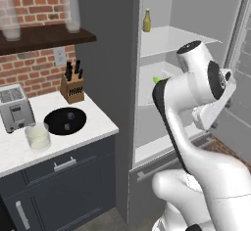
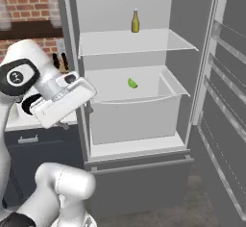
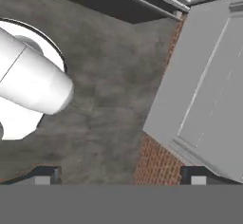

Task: Grab a lemon wedge from the fridge and one ice cube from the ice bowl, and put them in the glass of lemonade.

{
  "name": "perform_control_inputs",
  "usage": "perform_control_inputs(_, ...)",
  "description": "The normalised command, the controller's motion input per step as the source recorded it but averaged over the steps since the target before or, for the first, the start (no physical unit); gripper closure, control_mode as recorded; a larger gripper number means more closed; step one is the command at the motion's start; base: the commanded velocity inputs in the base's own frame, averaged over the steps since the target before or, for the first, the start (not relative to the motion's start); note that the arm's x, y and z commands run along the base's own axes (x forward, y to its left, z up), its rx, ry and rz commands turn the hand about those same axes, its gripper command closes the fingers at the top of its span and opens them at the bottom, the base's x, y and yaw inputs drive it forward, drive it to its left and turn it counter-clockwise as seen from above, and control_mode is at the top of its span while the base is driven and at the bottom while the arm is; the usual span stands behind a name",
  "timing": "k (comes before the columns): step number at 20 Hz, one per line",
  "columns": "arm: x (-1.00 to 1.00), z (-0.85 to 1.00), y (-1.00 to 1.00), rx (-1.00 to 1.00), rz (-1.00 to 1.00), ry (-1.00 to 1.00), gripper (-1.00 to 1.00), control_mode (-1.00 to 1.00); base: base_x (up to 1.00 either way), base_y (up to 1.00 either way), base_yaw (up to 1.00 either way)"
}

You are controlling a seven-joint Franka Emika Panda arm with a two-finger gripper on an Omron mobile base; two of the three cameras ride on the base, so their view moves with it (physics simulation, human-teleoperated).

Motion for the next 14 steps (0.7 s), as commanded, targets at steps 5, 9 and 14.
perform_control_inputs(5,0.04,0.06,0.0,0.83,0.09,-0.27,-1.0,-1.0,0.0,0.0,0.0)
perform_control_inputs(9,-0.55,0.89,0.0,0.32,-0.02,-0.01,-1.0,-1.0,0.0,0.0,0.0)
perform_control_inputs(14,-0.76,0.77,0.0,0.1,-0.07,0.01,-1.0,-1.0,0.0,0.0,0.0)
